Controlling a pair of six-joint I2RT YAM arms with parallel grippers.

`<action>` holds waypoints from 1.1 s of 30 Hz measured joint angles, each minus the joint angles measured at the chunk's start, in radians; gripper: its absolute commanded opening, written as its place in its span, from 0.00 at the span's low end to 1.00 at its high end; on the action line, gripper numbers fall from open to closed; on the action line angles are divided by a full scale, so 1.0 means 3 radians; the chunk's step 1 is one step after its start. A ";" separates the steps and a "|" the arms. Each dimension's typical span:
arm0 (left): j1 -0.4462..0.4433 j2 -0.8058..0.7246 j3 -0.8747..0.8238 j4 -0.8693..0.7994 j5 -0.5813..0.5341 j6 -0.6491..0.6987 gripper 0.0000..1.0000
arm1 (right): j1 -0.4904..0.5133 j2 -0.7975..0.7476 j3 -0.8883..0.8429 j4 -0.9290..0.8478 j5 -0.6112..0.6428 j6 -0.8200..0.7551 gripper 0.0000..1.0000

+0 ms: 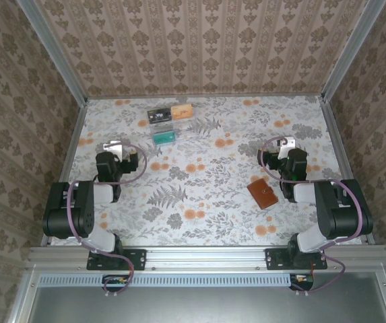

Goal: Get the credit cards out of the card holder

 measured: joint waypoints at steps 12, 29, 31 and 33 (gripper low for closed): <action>0.0019 -0.1408 0.1194 -0.2277 -0.0251 -0.0804 1.00 | 0.0000 -0.1251 0.0492 -0.1551 0.0385 0.0498 1.00; -0.0427 -0.1773 0.1465 -0.3819 0.0224 -0.1661 1.00 | 0.0168 -0.1778 0.0877 -0.4185 0.0014 0.1830 1.00; -0.0528 -0.1778 0.1465 -0.3873 0.0223 -0.1659 1.00 | 0.0248 -0.1751 0.0697 -0.4239 -0.0003 0.1921 1.00; -0.0600 -0.1779 0.1469 -0.3905 0.0223 -0.1658 1.00 | 0.0336 -0.1681 0.0549 -0.4264 -0.0003 0.2004 1.00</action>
